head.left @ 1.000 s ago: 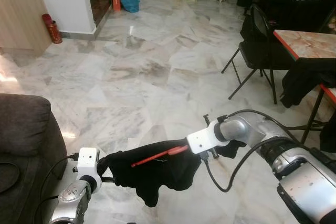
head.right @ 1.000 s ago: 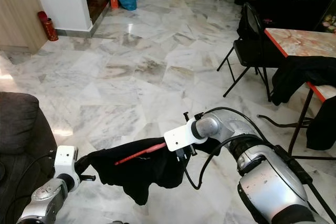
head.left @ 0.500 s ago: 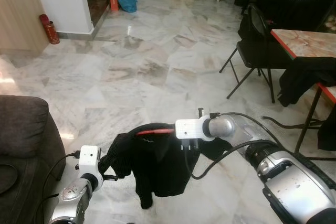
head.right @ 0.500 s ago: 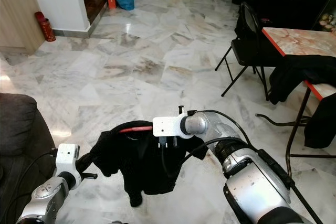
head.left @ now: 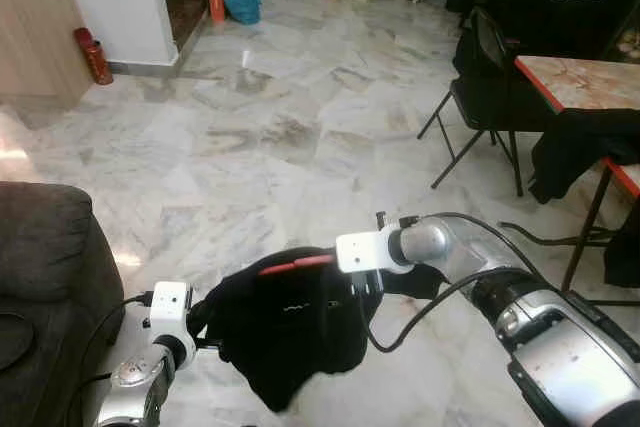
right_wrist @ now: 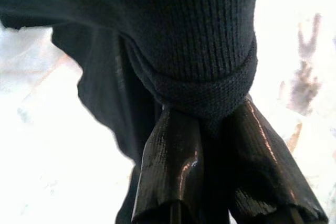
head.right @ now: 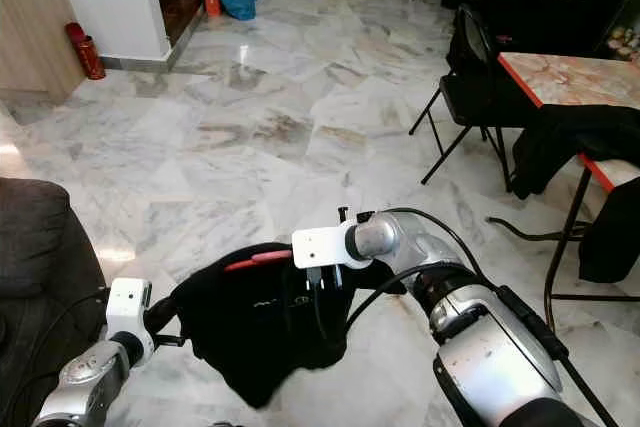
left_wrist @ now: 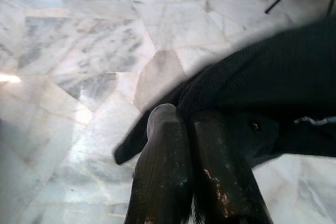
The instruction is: Hang hanger
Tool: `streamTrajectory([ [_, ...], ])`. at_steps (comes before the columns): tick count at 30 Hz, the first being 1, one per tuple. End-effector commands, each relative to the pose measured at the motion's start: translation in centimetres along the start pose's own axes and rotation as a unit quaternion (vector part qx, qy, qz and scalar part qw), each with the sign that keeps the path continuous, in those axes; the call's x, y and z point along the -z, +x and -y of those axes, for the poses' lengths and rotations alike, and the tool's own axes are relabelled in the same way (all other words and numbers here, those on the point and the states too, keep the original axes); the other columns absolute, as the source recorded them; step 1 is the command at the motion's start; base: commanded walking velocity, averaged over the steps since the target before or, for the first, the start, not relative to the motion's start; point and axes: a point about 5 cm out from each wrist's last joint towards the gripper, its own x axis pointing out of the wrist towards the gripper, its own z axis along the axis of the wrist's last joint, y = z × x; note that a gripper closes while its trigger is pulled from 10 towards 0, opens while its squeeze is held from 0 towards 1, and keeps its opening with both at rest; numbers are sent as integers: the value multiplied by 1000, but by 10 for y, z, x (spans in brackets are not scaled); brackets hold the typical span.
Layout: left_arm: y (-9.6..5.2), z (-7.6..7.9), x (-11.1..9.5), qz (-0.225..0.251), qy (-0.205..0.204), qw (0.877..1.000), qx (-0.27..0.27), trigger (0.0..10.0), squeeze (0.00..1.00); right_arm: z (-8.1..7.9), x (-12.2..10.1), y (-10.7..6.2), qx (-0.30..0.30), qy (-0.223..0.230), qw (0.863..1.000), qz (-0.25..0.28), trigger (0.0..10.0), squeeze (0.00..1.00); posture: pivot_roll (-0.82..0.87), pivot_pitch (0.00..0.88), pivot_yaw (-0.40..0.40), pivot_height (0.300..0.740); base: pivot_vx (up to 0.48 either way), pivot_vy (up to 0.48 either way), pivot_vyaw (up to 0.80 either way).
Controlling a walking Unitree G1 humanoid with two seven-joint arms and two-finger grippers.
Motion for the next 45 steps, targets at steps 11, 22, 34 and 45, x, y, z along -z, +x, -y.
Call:
streamTrajectory([
  [11, 9, 1, -43, 77, -12, 997, 3, 0, 0, -22, 8, 10, -22, -19, 998, -57, 10000, 0, 185, 0, -71, 732, 0, 0, 0],
  [22, 13, 16, -59, 100, -29, 993, 48, 0, 0, -24, -14, 32, 59, 52, 995, -57, 10000, 0, 187, 0, -73, 732, 0, 0, 0],
  [34, 11, 16, -77, 138, -52, 988, 40, 0, 0, -46, -14, 48, 44, 56, 990, -118, 10000, 0, 198, 0, -90, 732, 0, 0, 0],
  [45, 9, 41, -96, 155, -69, 976, 134, 0, 0, -40, -16, 52, 117, 119, 977, -135, 10000, 0, 205, 0, -90, 732, 0, 0, 0],
])
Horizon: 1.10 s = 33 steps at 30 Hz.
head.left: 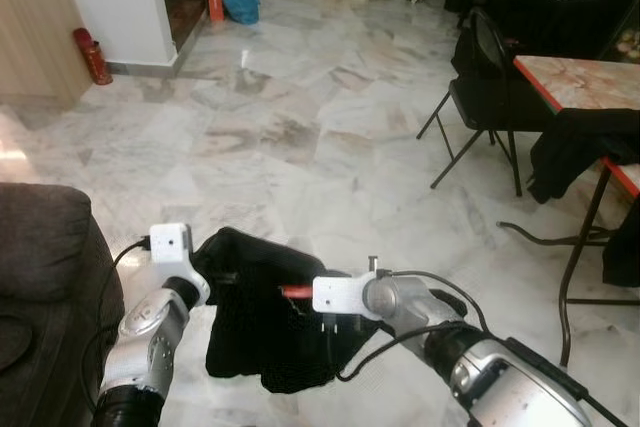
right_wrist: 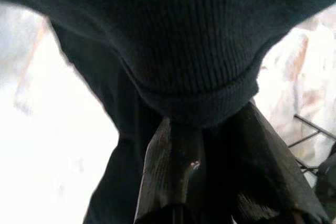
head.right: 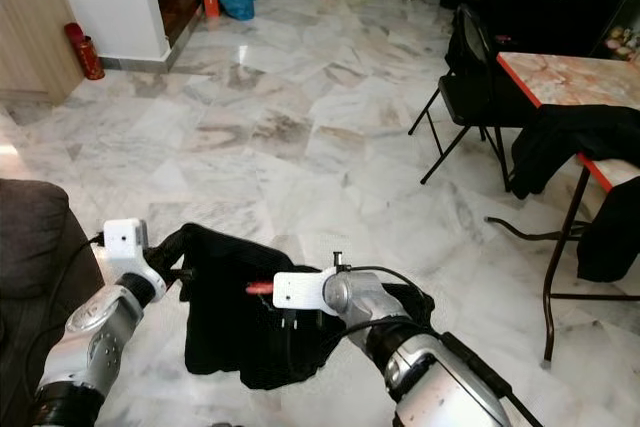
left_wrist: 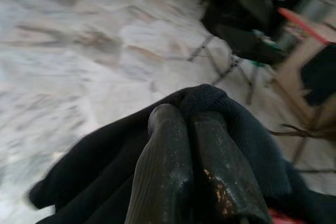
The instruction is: Hang hanger
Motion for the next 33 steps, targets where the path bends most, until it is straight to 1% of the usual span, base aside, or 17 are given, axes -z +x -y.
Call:
streamTrajectory([
  [1, 4, 9, -7, 6, -2, 1000, 31, 0, 0, 8, -3, -1, 21, 27, 999, 5, 10000, 0, 205, 0, -90, 732, 0, 0, 0],
  [2, 4, 15, -4, -5, 1, 999, 48, 0, 0, 5, -16, 0, 13, 121, 991, 47, 10000, 0, 208, 0, -91, 732, 0, 0, 0],
  [3, 4, 15, -4, -5, 1, 999, 48, 0, 0, 5, -16, 0, 13, 121, 991, 47, 10000, 0, 208, 0, -91, 732, 0, 0, 0],
  [4, 4, 19, -2, -11, -2, 998, 59, 0, 0, 4, -27, 0, 11, 186, 980, 77, 10000, 0, 209, 0, -90, 732, 0, 0, 0],
  [6, 3, 20, 0, -20, -2, 998, 64, 0, 0, 4, -34, 0, 6, 218, 972, 92, 10000, 0, 207, 0, -90, 732, 0, 0, 0],
  [7, 2, 22, 2, -27, -2, 997, 67, 0, 0, 4, -41, 0, 6, 249, 963, 105, 10000, 0, 209, 0, -91, 732, 0, 0, 0],
  [13, -2, 28, 6, -46, -7, 994, 95, 0, 0, 1, -42, 2, 11, 262, 960, 98, 10000, 0, 211, 0, -91, 732, 0, 0, 0],
  [16, -5, 35, 11, -73, -4, 989, 125, 0, 0, -2, -38, 3, 17, 273, 958, 86, 10000, 0, 214, 0, -91, 732, 0, 0, 0],
  [17, -8, 37, 14, -90, 0, 986, 138, 0, 0, 0, -37, 3, 29, 288, 953, 85, 10000, 0, 215, 0, -92, 732, 0, 0, 0],
  [18, -9, 38, 15, -94, 1, 986, 141, 0, 0, 1, -36, 3, 31, 292, 952, 85, 10000, 0, 215, 0, -92, 732, 0, 0, 0],
  [20, -13, 40, 21, -118, 5, 980, 159, 0, 0, 5, -33, 2, 46, 307, 947, 81, 10000, 0, 212, 0, -91, 732, 0, 0, 0],
  [23, -26, 48, 31, -171, 13, 963, 210, 0, 0, 14, -26, 1, 75, 323, 941, 70, 10000, 0, 212, 0, -90, 732, 0, 0, 0],
  [25, -30, 49, 34, -183, 14, 958, 222, 0, 0, 16, -24, 1, 79, 340, 934, 69, 10000, 0, 214, 0, -90, 732, 0, 0, 0],
  [26, -30, 49, 34, -183, 14, 958, 222, 0, 0, 16, -24, 1, 79, 340, 934, 69, 10000, 0, 214, 0, -90, 732, 0, 0, 0],
  [28, -32, 47, 35, -187, 15, 958, 216, 0, 0, 18, -24, 0, 83, 373, 921, 72, 10000, 0, 218, 0, -91, 732, 0, 0, 0],
  [30, -32, 47, 33, -187, 15, 958, 217, 0, 0, 18, -24, 0, 84, 380, 919, 72, 10000, 0, 219, 0, -91, 732, 0, 0, 0],
  [33, -31, 43, 27, -178, 19, 962, 208, 0, 0, 16, -24, 1, 82, 404, 908, 75, 10000, 0, 226, 0, -89, 732, 0, 0, 0],
])
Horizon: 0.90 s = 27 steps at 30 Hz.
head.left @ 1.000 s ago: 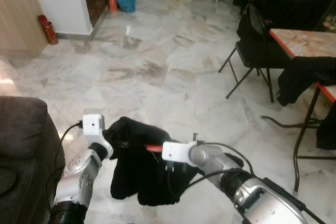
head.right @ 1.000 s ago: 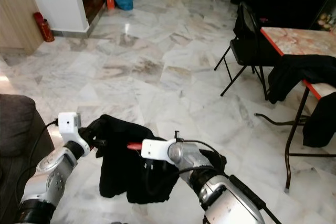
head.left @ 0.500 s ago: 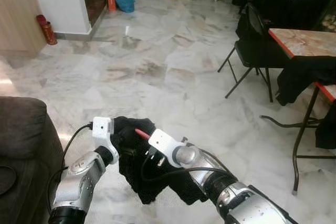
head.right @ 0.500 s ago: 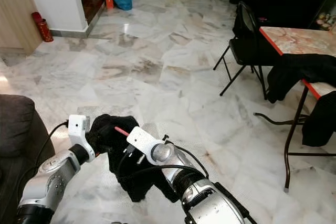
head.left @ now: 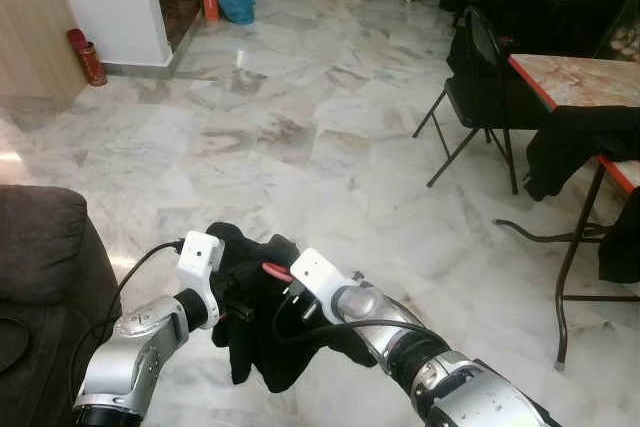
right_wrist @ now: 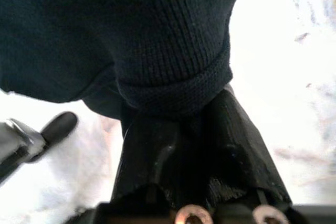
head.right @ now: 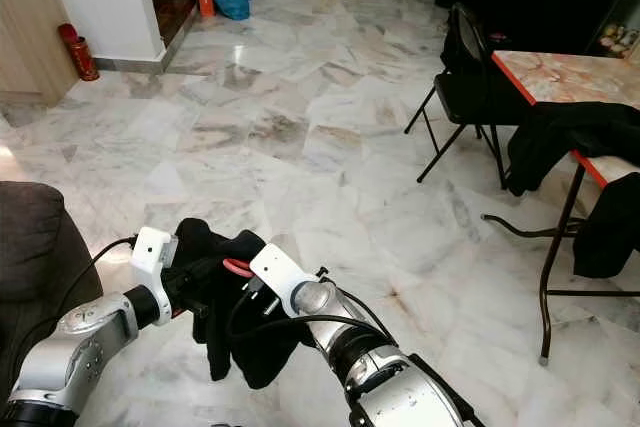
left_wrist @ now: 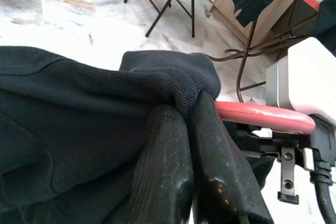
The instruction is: Hang hanger
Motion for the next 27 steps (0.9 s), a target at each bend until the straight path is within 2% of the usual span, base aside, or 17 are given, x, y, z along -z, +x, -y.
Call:
streamTrajectory([
  [1, 2, 18, 18, -40, -17, 997, 63, 0, 0, 34, -15, -6, 83, 75, 993, 30, 10000, 0, 226, 0, -88, 732, 0, 0, 0],
  [6, 1, 6, 14, -24, -7, 1000, 17, 0, 0, 31, -18, -6, 72, 88, 993, 46, 10000, 0, 221, 0, -85, 732, 0, 0, 0],
  [8, 1, -10, 9, 3, -7, 999, -50, 0, 0, 29, -17, -6, 54, 75, 995, 48, 10000, 0, 215, 0, -84, 732, 0, 0, 0],
  [12, -3, -27, -5, 64, -29, 990, -119, 118, 0, 27, -12, -5, 41, 65, 996, 45, 10000, 0, 213, 0, -83, 732, 0, 0, 0],
  [13, -6, -28, -13, 96, -47, 987, -117, 706, 0, 27, -10, -5, 41, 63, 996, 41, 10000, 0, 215, 0, -83, 732, 0, 0, 0],
  [14, -7, -28, -15, 104, -51, 987, -112, 706, 0, 27, -9, -6, 41, 64, 996, 41, 10000, 0, 215, 0, -83, 732, 0, 0, 0],
  [16, -8, -27, -18, 115, -56, 987, -102, 471, 0, 28, -7, -6, 45, 66, 996, 38, 10000, 0, 216, 0, -84, 732, 0, 0, 0],
  [17, -9, -25, -19, 117, -53, 987, -93, 1059, 0, 29, -7, -6, 49, 68, 996, 36, 10000, 0, 217, 0, -84, 732, 0, 0, 0],
  [18, -9, -24, -20, 118, -51, 988, -87, 1059, 0, 29, -6, -6, 51, 69, 996, 35, 10000, 0, 217, 0, -84, 732, 0, 0, 0],
  [19, -9, -15, -17, 103, -35, 993, -54, 1647, 0, 29, -7, -6, 53, 73, 995, 35, 10000, 0, 221, 0, -85, 732, 0, 0, 0],
  [20, -8, -11, -15, 96, -32, 994, -38, 1137, 0, 28, -9, -5, 51, 74, 995, 37, 10000, 0, 221, 0, -85, 732, 0, 0, 0],
  [21, -8, -8, -14, 92, -31, 995, -28, 1137, 0, 28, -10, -5, 49, 74, 995, 38, 10000, 0, 221, 0, -85, 732, 0, 0, 0],
  [22, -7, -4, -12, 85, -30, 996, -16, 78, 0, 27, -12, -5, 48, 75, 995, 40, 10000, 0, 221, 0, -86, 732, 0, 0, 0],
  [24, -5, 4, -7, 64, -24, 998, 13, 431, 0, 25, -16, -5, 46, 75, 995, 46, 10000, 0, 224, 0, -87, 732, 0, 0, 0],
  [25, -5, 6, -6, 59, -23, 998, 20, 1176, 0, 25, -17, -5, 46, 75, 995, 47, 10000, 0, 224, 0, -87, 732, 0, 0, 0],
  [26, -4, 9, -3, 46, -19, 998, 31, 1176, 0, 25, -19, -4, 47, 76, 995, 51, 10000, 0, 225, 0, -88, 732, 0, 0, 0],
  [27, -4, 13, 5, 16, -12, 999, 48, 2706, 0, 25, -22, -5, 48, 81, 994, 57, 10000, 0, 226, 0, -89, 732, 0, 0, 0],
])
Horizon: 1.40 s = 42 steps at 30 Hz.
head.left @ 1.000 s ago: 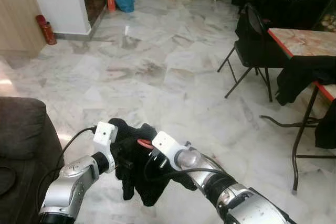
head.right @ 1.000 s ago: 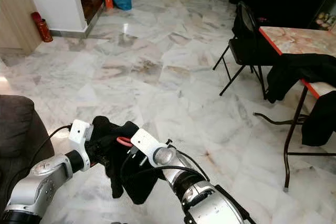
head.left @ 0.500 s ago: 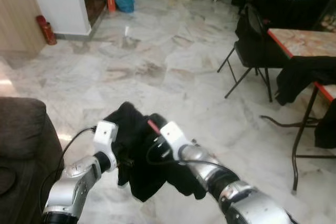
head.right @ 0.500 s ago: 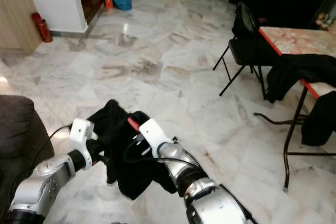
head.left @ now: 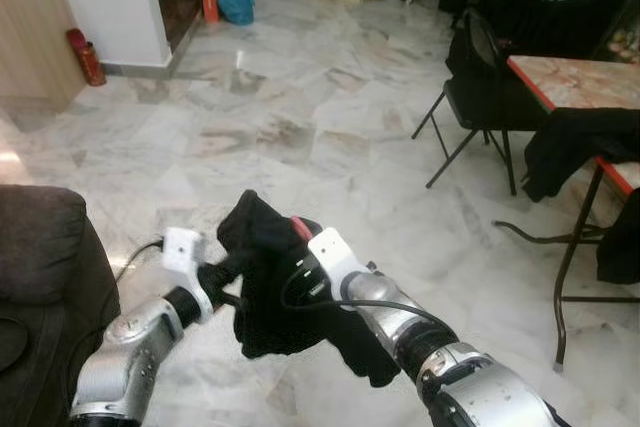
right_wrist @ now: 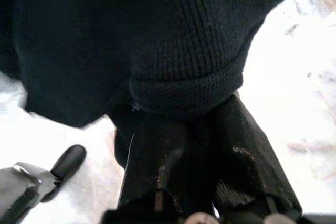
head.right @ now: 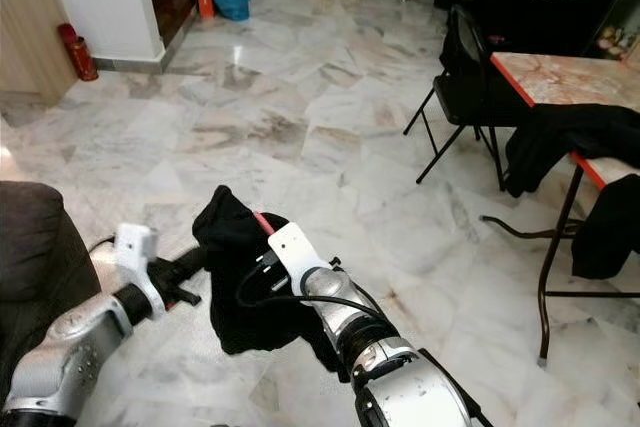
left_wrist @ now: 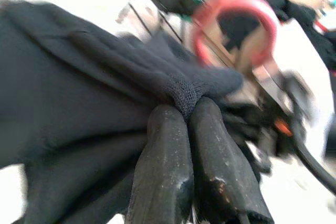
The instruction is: Hang hanger
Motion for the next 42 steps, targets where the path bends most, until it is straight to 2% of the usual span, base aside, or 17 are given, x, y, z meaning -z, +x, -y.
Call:
streamTrajectory([
  [1, 1, 10, 8, -38, 9, 999, 35, 2706, 0, 6, -16, -1, 16, 13, 999, 29, 10000, 0, 226, 0, -89, 732, 0, 0, 0],
  [2, -2, 13, 24, -98, 26, 994, 50, 4941, 0, 5, -20, 0, 13, 22, 999, 38, 10000, 0, 229, 0, -90, 732, 0, 0, 0],
  [3, -4, 12, 31, -122, 39, 990, 50, 7686, 0, 5, -22, 0, 11, 26, 999, 41, 10000, 0, 227, 0, -89, 732, 0, 0, 0],
  [6, -5, 12, 35, -137, 47, 988, 50, 7686, 0, 5, -24, -1, 10, 28, 999, 43, 10000, 0, 227, 0, -89, 732, 0, 0, 0],
  [7, -5, 5, 38, -136, 51, 989, 15, 10000, 0, 5, -26, -1, 8, 24, 999, 45, 10000, 0, 225, 0, -92, 732, 0, 0, 0],
  [10, -6, -6, 34, -122, 58, 990, -34, 10000, 0, 8, -27, -1, 8, 21, 999, 47, 10000, 0, 225, 0, -94, 732, 0, 0, 0],
  [11, -7, -15, 28, -111, 71, 989, -66, 10000, 0, 10, -27, -2, 8, 16, 999, 47, 10000, 0, 227, 0, -96, 732, 0, 0, 0],
  [15, -8, -23, 23, -101, 79, 987, -93, 10000, 0, 11, -26, -2, 3, 9, 999, 46, 10000, 0, 226, 0, -95, 732, 0, 0, 0],
  [17, -8, -31, 14, -73, 84, 986, -128, 10000, 0, 12, -25, -2, -4, 0, 999, 45, 10000, 0, 225, 0, -94, 732, 0, 0, 0],
  [19, -8, -31, 13, -66, 86, 986, -126, 10000, 0, 13, -24, -2, -8, -5, 999, 43, 10000, 0, 225, 0, -94, 732, 0, 0, 0],
  [20, -7, -29, 12, -62, 81, 988, -118, 10000, 1000, 13, -23, -2, -9, -9, 999, 42, 10000, 0, 224, 0, -94, 732, 0, 0, 0],
  [28, -6, -22, 14, -58, 80, 991, -86, 10000, 1000, 18, -21, -3, -6, -13, 999, 41, 10000, 0, 223, 0, -87, 732, 0, 0, 0],
  [36, -11, -15, 8, -68, 77, 994, -33, 10000, 1000, 25, -19, -5, 1, -15, 999, 39, 10000, 0, 224, 0, -78, 732, 0, 0, 0],
  [39, -15, -13, 4, -74, 85, 994, -15, 10000, 1000, 29, -18, -6, -13, -38, 998, 41, 10000, 0, 227, 0, -76, 732, 0, 0, 0],
  [40, -18, -11, 1, -73, 86, 994, -4, 10000, 1000, 32, -18, -7, -17, -57, 997, 45, 10000, 0, 228, 0, -76, 732, 0, 0, 0],
  [41, -26, -7, -9, -70, 86, 993, 27, 10000, 1000, 41, -18, -11, -32, -102, 993, 58, 10000, 0, 229, 0, -76, 732, 0, 0, 0],
  [42, -26, -7, -9, -70, 86, 993, 27, 10000, 1000, 41, -18, -11, -32, -102, 993, 58, 10000, 0, 229, 0, -76, 732, 0, 0, 0],
])
